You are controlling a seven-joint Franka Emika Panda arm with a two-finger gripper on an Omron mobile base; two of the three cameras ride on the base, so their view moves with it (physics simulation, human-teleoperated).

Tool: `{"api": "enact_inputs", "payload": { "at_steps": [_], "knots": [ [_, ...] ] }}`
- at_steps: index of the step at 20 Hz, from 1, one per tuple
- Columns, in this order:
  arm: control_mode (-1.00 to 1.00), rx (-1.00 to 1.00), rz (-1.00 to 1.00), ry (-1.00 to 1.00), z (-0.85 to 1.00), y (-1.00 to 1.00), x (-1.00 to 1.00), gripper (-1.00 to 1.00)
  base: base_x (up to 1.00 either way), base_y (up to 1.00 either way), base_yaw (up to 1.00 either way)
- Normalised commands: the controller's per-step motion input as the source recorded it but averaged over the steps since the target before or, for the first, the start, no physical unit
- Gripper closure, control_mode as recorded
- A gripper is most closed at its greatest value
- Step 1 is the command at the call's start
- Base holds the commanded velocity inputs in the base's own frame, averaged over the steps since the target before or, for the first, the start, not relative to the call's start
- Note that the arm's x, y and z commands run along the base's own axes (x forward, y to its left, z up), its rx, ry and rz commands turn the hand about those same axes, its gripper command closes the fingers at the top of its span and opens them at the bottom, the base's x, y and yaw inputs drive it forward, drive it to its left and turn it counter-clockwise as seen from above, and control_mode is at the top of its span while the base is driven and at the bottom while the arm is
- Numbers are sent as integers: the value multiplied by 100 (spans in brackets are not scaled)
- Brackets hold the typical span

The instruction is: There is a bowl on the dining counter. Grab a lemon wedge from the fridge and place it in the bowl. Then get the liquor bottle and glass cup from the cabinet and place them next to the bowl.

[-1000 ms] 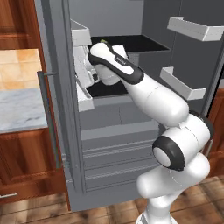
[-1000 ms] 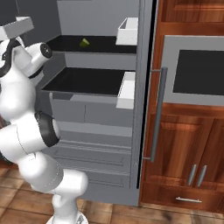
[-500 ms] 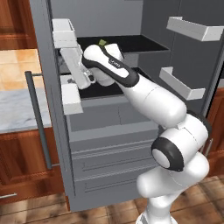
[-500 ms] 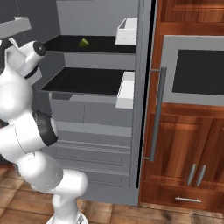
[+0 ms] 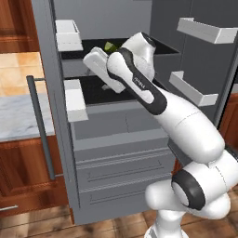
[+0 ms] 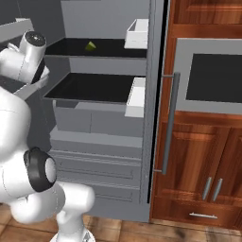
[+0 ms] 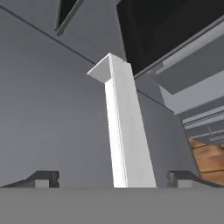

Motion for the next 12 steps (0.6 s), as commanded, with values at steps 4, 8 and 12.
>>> {"api": "enact_inputs", "payload": {
  "at_steps": [4,8,12],
  "knots": [
    [-100,-38,-5,-13,2,-100,-54,-100,0,0,0],
    [-100,-36,-3,-10,-1,-99,-57,-100,0,0,0],
    [-100,-32,0,-6,-7,-98,-59,-100,0,0,0]
  ]
}}
